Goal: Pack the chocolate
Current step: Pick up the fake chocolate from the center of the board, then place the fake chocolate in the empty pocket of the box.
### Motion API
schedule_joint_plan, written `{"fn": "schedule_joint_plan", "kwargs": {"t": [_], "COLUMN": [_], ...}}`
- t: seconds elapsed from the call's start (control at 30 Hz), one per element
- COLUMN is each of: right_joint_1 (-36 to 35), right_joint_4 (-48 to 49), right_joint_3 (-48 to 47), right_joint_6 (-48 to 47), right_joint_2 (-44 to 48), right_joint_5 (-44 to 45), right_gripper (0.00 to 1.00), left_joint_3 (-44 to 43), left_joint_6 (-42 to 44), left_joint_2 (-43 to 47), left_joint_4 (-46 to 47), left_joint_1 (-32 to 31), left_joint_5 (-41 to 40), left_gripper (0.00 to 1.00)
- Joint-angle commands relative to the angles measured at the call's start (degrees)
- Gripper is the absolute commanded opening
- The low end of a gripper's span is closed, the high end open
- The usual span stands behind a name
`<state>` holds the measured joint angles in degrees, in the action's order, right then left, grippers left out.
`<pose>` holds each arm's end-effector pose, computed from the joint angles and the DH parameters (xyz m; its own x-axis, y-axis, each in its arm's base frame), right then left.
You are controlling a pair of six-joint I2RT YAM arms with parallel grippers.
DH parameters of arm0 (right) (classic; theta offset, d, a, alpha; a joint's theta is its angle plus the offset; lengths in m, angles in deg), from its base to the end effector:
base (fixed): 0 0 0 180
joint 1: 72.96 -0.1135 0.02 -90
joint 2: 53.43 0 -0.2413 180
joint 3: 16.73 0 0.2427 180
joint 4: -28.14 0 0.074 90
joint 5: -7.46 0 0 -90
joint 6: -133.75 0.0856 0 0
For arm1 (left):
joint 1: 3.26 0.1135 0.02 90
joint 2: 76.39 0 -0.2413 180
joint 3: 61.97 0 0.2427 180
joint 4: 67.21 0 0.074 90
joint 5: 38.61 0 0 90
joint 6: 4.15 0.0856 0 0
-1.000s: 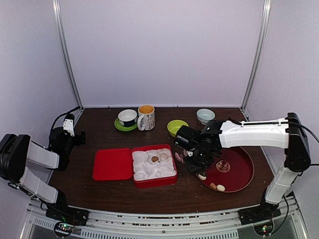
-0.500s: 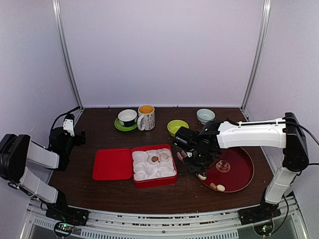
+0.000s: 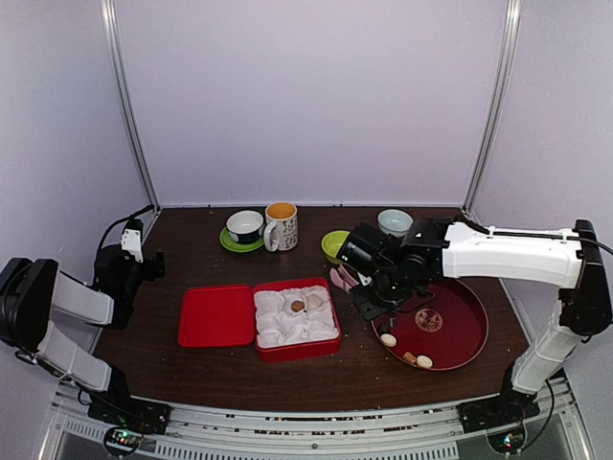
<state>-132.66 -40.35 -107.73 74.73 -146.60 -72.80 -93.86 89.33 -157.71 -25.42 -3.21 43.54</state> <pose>0.1781 0.2762 0.1958 -0.8316 -0.4176 -0.3661 -0.4603 0.8871 0.0336 0.2988 0.0120 0.1466 -0.1410 0.0600 -0.9882 -0.1279 0.9887 0.0783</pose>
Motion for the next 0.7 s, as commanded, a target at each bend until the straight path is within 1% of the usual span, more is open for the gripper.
{"fn": "schedule_joint_plan", "kwargs": {"t": [0.0, 0.1, 0.23, 0.5, 0.67], "right_joint_1": [-2.3, -3.4, -5.0, -6.7, -6.8], "right_joint_4": [5.5, 9.4, 12.2, 15.0, 15.5], "right_joint_3": [-1.6, -1.7, -3.4, -8.8, -11.1], "right_joint_6": [-3.2, -5.1, -6.1, -7.0, -7.5], "right_joint_2": [2.9, 2.9, 0.6, -7.8, -11.3], "right_joint_5": [-0.3, -4.8, -7.1, -7.7, -7.3], "right_gripper": [0.23, 0.23, 0.23, 0.23, 0.23], "left_joint_3": [-0.6, -0.6, -0.6, -0.6, -0.6], "left_joint_6": [-0.3, -0.3, -0.3, -0.3, -0.3], "left_joint_2": [-0.3, -0.3, -0.3, -0.3, -0.3], "left_joint_4": [3.3, 3.3, 3.3, 3.3, 3.2], "left_joint_1": [0.5, 0.6, 0.5, 0.6, 0.5], "left_joint_5": [0.4, 0.4, 0.4, 0.4, 0.5], "left_gripper": [0.98, 0.98, 0.98, 0.98, 0.98]}}
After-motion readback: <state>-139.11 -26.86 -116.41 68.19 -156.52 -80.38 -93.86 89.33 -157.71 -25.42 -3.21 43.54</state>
